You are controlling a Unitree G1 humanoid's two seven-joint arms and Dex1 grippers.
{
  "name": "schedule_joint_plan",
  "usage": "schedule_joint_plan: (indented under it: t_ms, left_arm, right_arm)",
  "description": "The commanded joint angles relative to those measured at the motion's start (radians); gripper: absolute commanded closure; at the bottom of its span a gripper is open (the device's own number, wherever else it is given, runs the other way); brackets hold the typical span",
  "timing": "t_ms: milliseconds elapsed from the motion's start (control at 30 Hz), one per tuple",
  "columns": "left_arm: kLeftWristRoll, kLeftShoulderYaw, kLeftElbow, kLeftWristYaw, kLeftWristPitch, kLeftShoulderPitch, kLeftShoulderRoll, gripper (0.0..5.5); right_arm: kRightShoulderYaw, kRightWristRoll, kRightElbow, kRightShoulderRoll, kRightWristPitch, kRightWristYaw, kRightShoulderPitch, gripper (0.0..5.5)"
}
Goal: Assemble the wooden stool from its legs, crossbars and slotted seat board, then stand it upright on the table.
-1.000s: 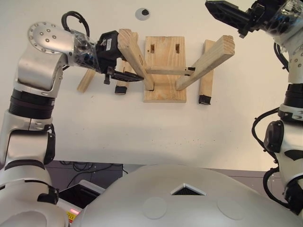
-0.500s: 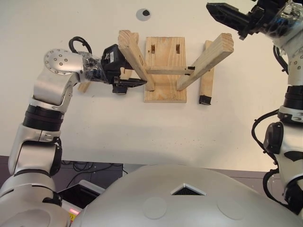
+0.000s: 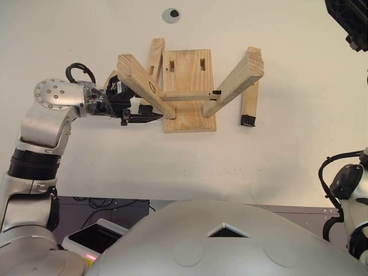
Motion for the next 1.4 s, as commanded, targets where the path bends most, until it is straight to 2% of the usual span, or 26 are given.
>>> schedule_joint_plan:
  t_ms: [33, 133, 233, 300, 433, 533, 600, 800, 867, 967, 1067, 1167, 1233, 1400]
  left_arm:
    - [0.023, 0.053, 0.013, -0.071, -0.015, 0.047, 0.110, 2.05]
    - [0.086, 0.094, 0.137, -0.044, -0.071, -0.001, 0.139, 2.05]
    - [0.152, 0.112, 0.245, 0.148, -0.128, -0.122, -0.003, 2.05]
    - [0.124, 0.118, 0.231, 0.248, -0.103, -0.144, -0.124, 2.05]
    - [-0.012, 0.119, 0.081, 0.282, 0.007, -0.063, -0.254, 2.05]
    - [-0.155, 0.103, -0.098, 0.263, 0.129, 0.012, -0.297, 2.05]
    - [-0.202, 0.092, -0.181, 0.319, 0.174, 0.027, -0.354, 2.05]
    - [-0.203, -0.038, -0.299, 0.404, 0.210, 0.047, -0.473, 2.05]
    - [-0.185, -0.048, -0.279, 0.407, 0.202, 0.047, -0.473, 2.05]
    - [-0.171, 0.001, -0.259, 0.365, 0.193, 0.052, -0.392, 2.05]
    - [-0.163, 0.102, -0.163, 0.298, 0.167, 0.001, -0.282, 2.05]
    - [-0.105, 0.183, 0.109, 0.294, 0.090, -0.179, -0.236, 2.05]
    - [0.001, 0.159, 0.316, 0.340, -0.016, -0.288, -0.255, 2.05]
    - [0.350, -0.007, 0.895, 0.544, -0.417, -0.479, -0.371, 2.05]
  right_arm:
    - [0.035, 0.078, -0.166, -0.175, 0.111, 0.224, 0.209, 1.02]
    - [0.071, 0.143, -0.353, -0.235, 0.178, 0.319, 0.386, 1.02]
    - [0.157, 0.192, -0.476, -0.184, 0.214, 0.260, 0.411, 1.02]
    - [0.246, 0.179, -0.498, -0.116, 0.213, 0.181, 0.391, 1.02]
    - [0.358, 0.113, -0.452, -0.028, 0.183, 0.075, 0.345, 1.02]
    - [0.374, 0.031, -0.342, 0.012, 0.115, 0.013, 0.297, 1.02]
    - [0.365, -0.022, -0.262, 0.018, 0.076, -0.024, 0.254, 1.02]
    - [0.394, -0.155, -0.145, 0.001, -0.038, -0.016, 0.194, 1.02]
    - [0.404, -0.177, -0.147, 0.001, -0.057, -0.006, 0.202, 1.02]
    - [0.380, -0.183, -0.155, -0.034, -0.069, 0.028, 0.234, 1.02]
    - [0.351, -0.173, -0.164, -0.109, -0.069, 0.114, 0.289, 1.02]
    - [0.350, -0.125, -0.229, -0.196, -0.022, 0.229, 0.378, 1.02]
    - [0.377, -0.087, -0.292, -0.222, 0.049, 0.256, 0.418, 1.02]
    - [0.558, -0.107, -0.417, -0.227, 0.202, 0.218, 0.460, 1.02]
